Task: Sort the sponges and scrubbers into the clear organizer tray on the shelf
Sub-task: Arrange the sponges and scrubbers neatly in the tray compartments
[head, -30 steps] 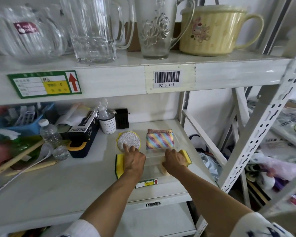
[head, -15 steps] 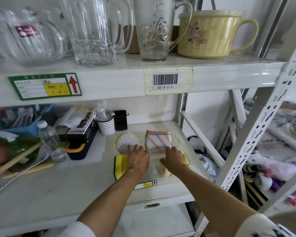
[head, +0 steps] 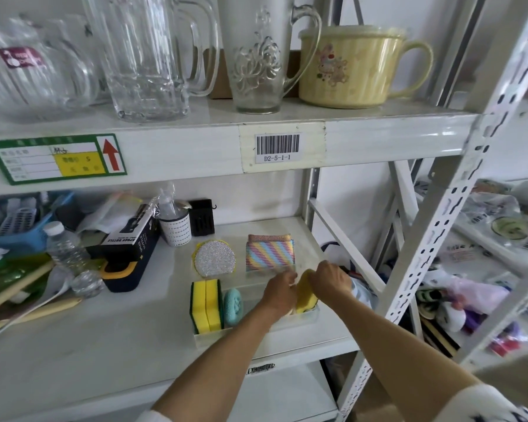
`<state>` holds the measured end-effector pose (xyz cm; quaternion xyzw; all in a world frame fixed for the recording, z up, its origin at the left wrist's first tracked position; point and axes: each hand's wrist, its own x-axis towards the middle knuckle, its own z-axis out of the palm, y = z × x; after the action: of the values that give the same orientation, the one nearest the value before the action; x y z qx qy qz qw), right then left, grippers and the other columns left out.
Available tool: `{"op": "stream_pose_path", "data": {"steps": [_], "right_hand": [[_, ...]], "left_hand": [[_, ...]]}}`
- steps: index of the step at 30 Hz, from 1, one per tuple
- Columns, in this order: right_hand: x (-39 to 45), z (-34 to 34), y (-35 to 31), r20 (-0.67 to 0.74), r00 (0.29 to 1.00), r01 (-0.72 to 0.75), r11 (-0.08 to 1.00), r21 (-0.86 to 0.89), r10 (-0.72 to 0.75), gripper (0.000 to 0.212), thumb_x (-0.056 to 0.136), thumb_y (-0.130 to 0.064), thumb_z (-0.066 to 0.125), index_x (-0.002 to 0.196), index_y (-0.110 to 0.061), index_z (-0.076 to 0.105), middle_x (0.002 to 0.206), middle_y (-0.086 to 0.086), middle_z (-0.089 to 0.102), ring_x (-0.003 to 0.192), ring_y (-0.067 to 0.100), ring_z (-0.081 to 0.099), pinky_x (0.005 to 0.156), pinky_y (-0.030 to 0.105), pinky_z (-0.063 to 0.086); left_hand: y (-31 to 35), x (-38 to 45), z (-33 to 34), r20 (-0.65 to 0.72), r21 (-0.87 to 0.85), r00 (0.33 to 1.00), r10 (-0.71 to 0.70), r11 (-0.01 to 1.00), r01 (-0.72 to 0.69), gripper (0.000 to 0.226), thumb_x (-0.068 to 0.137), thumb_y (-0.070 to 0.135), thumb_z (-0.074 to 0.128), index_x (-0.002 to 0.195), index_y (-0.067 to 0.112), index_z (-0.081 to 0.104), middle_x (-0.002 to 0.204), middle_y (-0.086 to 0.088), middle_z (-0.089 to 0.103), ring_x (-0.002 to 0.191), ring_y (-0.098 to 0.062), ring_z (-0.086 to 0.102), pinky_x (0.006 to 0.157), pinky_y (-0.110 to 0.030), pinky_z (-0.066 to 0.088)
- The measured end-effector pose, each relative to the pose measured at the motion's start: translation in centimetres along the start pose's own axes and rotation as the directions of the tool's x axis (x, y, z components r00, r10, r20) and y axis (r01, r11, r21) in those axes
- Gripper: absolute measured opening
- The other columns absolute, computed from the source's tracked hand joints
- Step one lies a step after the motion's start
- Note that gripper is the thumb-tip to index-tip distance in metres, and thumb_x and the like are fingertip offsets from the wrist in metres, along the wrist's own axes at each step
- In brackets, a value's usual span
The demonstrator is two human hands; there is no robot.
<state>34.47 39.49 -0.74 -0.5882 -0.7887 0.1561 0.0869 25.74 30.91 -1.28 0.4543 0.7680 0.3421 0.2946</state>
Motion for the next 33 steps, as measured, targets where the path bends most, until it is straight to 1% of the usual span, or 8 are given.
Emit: {"op": "stream_pose_path", "data": {"steps": [3,8,13,22,25,27,30,33], "right_hand": [[-0.2,0.4,0.1,0.006,0.999,-0.032,0.999,-0.008,0.032,0.027,0.094,-0.038,0.047,0.098,-0.014,0.06,0.085,0.004,0.059,0.076,0.023,0.055,0.066,0.031,0.04],[-0.5,0.2,0.0,-0.034,0.999,0.019,1.0,0.009,-0.019,0.022,0.089,-0.035,0.053,0.093,-0.014,0.057,0.084,0.005,0.061,0.071,0.022,0.058,0.055,0.027,0.036],[-1.0,0.3,-0.4,-0.053,0.994,0.097,0.995,0.007,-0.096,0.023,0.093,-0.029,0.047,0.103,-0.011,0.054,0.097,0.01,0.063,0.083,0.029,0.065,0.064,0.035,0.044],[-0.8,0.1,-0.9,-0.097,0.991,0.083,0.995,-0.056,-0.088,0.034,0.095,-0.039,0.048,0.115,-0.012,0.055,0.112,0.009,0.062,0.098,0.029,0.063,0.086,0.04,0.052],[-0.5,0.1,-1.4,-0.156,0.975,0.139,0.981,-0.136,-0.16,0.044,0.096,-0.046,0.047,0.125,-0.014,0.051,0.124,0.008,0.054,0.113,0.028,0.055,0.096,0.041,0.044],[-0.5,0.1,-2.3,-0.202,0.956,0.19,0.973,-0.134,-0.214,0.041,0.096,-0.045,0.046,0.125,-0.016,0.052,0.125,0.007,0.053,0.115,0.026,0.053,0.096,0.04,0.043],[-0.9,0.2,-4.5,-0.237,0.921,0.311,0.95,-0.03,-0.309,0.032,0.097,-0.036,0.047,0.12,-0.016,0.055,0.12,0.006,0.056,0.111,0.026,0.055,0.092,0.039,0.043],[-1.4,0.6,-7.3,-0.214,0.902,0.411,0.899,0.152,-0.376,0.028,0.096,-0.03,0.05,0.118,-0.015,0.057,0.12,0.008,0.058,0.107,0.028,0.058,0.088,0.038,0.047]], "left_hand": [[0.5,0.1,1.7,0.028,0.013,0.998,-0.051,0.999,0.051,0.031,0.098,0.027,0.044,0.112,0.006,0.063,0.115,-0.013,0.068,0.108,-0.028,0.065,0.092,-0.029,0.047],[0.3,0.5,2.7,0.04,-0.05,0.993,-0.116,0.992,0.117,0.032,0.098,0.026,0.044,0.111,0.006,0.065,0.115,-0.013,0.07,0.107,-0.028,0.066,0.095,-0.03,0.048],[0.3,0.3,2.3,0.041,-0.154,0.989,-0.142,0.977,0.147,0.031,0.099,0.02,0.042,0.115,0.003,0.062,0.118,-0.017,0.067,0.112,-0.03,0.063,0.107,-0.038,0.046],[0.9,-0.1,0.5,-0.013,-0.041,0.999,-0.042,0.998,0.041,0.033,0.095,0.014,0.046,0.123,0.003,0.058,0.125,-0.017,0.063,0.116,-0.031,0.06,0.102,-0.037,0.049],[0.8,0.1,-0.5,-0.079,-0.019,0.997,-0.013,1.0,0.012,0.035,0.096,0.011,0.046,0.129,0.008,0.057,0.134,-0.011,0.06,0.124,-0.028,0.056,0.104,-0.035,0.044],[0.5,0.2,-1.5,-0.153,-0.031,0.988,0.008,0.999,-0.013,0.032,0.093,0.008,0.048,0.121,0.009,0.063,0.126,-0.01,0.065,0.117,-0.028,0.059,0.097,-0.033,0.047],[-0.1,0.4,-3.7,-0.292,-0.06,0.956,0.021,0.997,-0.04,0.024,0.092,0.012,0.051,0.108,0.012,0.068,0.112,-0.009,0.072,0.104,-0.027,0.065,0.085,-0.028,0.049],[-1.0,0.5,-6.6,-0.403,-0.106,0.915,0.026,0.992,-0.074,0.021,0.092,0.012,0.053,0.106,0.009,0.068,0.108,-0.011,0.073,0.099,-0.028,0.067,0.088,-0.035,0.054]]}}
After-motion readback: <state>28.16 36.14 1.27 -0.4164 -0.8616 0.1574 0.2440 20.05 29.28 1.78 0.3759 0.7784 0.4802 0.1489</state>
